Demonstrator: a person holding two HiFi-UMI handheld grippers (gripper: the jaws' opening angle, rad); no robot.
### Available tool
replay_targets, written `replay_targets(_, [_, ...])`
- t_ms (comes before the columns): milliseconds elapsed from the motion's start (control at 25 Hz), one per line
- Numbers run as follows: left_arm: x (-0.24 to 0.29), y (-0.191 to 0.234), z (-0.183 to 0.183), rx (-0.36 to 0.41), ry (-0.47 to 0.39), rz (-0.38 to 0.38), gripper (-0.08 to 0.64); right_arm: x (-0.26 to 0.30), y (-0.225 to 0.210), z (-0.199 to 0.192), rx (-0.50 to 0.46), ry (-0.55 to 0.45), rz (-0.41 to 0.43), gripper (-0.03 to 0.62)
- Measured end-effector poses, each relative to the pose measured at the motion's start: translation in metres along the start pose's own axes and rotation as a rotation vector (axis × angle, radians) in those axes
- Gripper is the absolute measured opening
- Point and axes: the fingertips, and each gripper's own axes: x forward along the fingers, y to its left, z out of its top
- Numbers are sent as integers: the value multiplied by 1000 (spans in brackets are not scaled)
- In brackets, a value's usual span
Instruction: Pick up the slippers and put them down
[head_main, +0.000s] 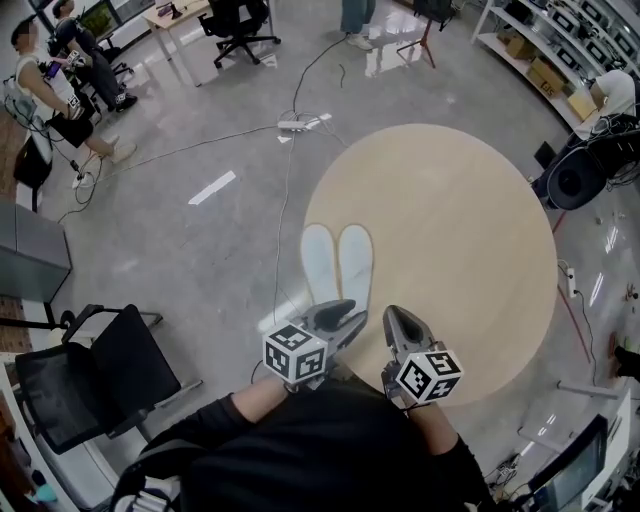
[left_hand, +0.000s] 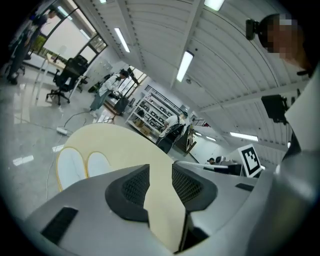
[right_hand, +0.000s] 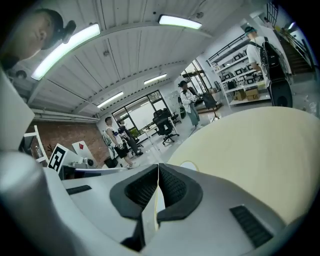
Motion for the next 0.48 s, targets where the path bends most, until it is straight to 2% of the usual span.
replay_targets(80, [4, -16, -3, 82, 18, 1, 155, -8, -2, 6, -11, -18, 7, 15])
replay_targets(160, [7, -27, -4, 129, 26, 2, 155, -14, -2, 12, -25, -35, 17, 17])
replay_targets(480, [8, -49, -3, 176, 10, 39, 155, -36, 6, 31, -88, -81, 67, 17])
